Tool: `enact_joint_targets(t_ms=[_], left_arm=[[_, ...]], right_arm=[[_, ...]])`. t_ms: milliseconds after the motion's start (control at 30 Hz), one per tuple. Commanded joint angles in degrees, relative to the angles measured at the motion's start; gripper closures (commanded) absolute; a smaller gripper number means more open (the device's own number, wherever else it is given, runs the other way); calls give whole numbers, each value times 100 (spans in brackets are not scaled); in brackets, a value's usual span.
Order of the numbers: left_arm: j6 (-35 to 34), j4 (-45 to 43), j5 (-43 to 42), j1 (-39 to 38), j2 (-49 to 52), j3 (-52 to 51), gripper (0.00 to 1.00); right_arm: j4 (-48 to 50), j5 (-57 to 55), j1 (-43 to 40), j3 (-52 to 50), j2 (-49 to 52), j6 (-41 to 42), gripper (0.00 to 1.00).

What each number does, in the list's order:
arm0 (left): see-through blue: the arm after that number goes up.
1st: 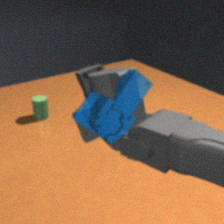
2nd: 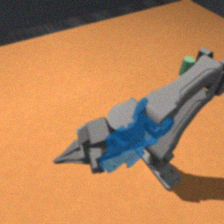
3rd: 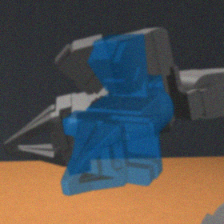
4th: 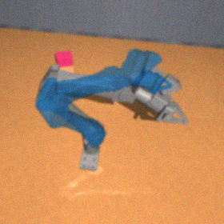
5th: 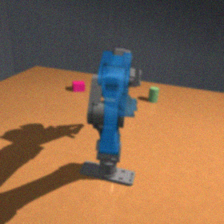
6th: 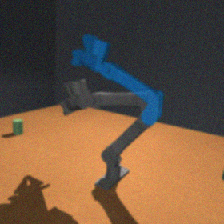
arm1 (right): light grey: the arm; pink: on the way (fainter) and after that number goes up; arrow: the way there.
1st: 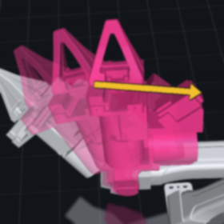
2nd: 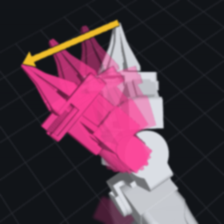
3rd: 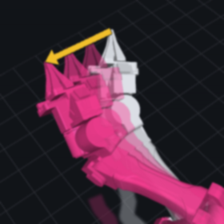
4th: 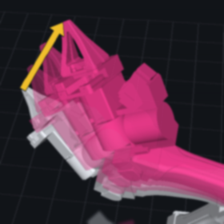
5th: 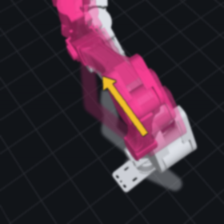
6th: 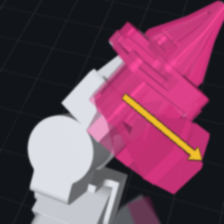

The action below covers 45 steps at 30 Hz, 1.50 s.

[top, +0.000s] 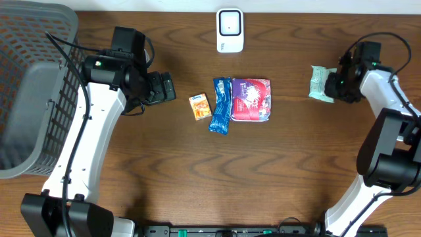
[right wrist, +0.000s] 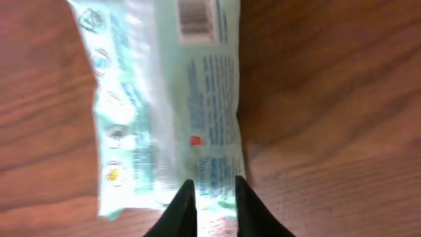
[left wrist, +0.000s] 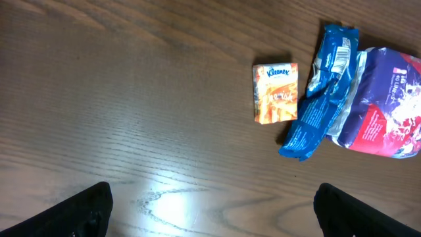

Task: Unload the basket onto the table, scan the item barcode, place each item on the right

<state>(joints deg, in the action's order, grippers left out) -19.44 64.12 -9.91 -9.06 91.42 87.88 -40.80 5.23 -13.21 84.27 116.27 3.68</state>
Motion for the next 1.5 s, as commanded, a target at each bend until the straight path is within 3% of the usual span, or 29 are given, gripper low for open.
enact_joint_targets(t_ms=[0, 133, 500, 833, 1000, 1333, 1467], left_arm=[[35, 20, 55, 26, 24, 31, 2], [35, 20, 55, 26, 24, 31, 2], [35, 20, 55, 26, 24, 31, 2], [35, 20, 55, 26, 24, 31, 2], [35, 20, 55, 26, 24, 31, 2], [35, 20, 55, 26, 24, 31, 2], [35, 20, 55, 26, 24, 31, 2]], right_arm=[[-389, 92, 90, 651, -76, 42, 87], [-496, 133, 140, 857, -83, 164, 99], [623, 94, 170, -57, 140, 621, 99], [1676, 11, 162, -1043, 140, 199, 99], [1591, -382, 153, -951, 138, -184, 99], [289, -389, 162, 295, 138, -503, 99], [-452, 356, 190, 741, 138, -505, 89]])
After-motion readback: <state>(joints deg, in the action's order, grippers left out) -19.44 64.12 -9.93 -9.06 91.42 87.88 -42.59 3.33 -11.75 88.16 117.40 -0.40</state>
